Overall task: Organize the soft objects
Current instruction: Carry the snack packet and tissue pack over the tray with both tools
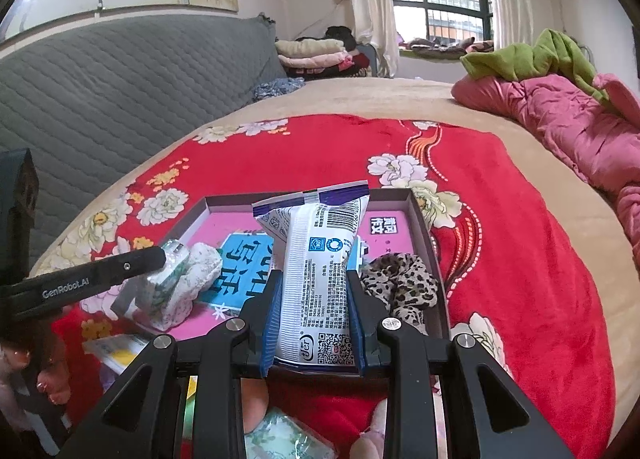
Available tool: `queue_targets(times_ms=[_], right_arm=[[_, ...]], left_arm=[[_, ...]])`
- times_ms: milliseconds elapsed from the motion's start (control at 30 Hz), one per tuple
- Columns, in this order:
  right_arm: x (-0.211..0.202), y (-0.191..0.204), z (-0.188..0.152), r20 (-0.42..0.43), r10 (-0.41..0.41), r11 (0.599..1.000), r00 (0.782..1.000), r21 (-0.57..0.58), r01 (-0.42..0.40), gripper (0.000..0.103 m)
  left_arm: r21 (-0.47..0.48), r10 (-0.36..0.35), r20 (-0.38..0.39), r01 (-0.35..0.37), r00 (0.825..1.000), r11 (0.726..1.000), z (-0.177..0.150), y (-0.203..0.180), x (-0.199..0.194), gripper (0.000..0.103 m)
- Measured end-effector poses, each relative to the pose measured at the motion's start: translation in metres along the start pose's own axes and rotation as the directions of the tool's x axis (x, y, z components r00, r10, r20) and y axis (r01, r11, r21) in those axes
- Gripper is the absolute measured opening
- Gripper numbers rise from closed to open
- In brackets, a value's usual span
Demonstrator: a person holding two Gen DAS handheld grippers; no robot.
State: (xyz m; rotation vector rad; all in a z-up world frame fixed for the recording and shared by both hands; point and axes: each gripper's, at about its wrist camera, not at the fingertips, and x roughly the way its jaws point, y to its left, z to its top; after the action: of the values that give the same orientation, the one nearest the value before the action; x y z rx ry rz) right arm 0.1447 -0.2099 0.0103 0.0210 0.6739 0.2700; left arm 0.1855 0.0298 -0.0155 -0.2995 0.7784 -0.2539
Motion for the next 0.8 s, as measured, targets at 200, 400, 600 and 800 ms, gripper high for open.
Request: queue_targets(times_ms=[200,400,600,800], right_arm=[[0.009,-0.001,-0.003,-0.023,-0.007,1.000,1.000,0.002,0.007,0.030],[0.015,-0.002,-0.006,-0.041,-0.018,1.000,0.999,0.002,0.019,0.030],[0.021,-0.002,-0.007,-0.058,-0.018,1.000,0.998,-0.004,0.018,0.030],[0.029,0.005,-0.010,-0.086,-0.017,0.999,0.996,-0.028,0.015,0.030]], left_arm=[[0.017,-0.001,-0.020,0.001,1.000,1.000,-0.003,-0.005,0.005,0.012],[0.030,0.001,-0.046,0.001,0.999,1.000,-0.007,-0.007,0.010,0.012],[0.032,0.003,-0.061,-0.001,0.998,0.999,-0.009,-0.007,0.013,0.011],[0.026,-0.003,-0.072,0.004,0.997,1.000,-0.009,-0.006,0.015,0.011]])
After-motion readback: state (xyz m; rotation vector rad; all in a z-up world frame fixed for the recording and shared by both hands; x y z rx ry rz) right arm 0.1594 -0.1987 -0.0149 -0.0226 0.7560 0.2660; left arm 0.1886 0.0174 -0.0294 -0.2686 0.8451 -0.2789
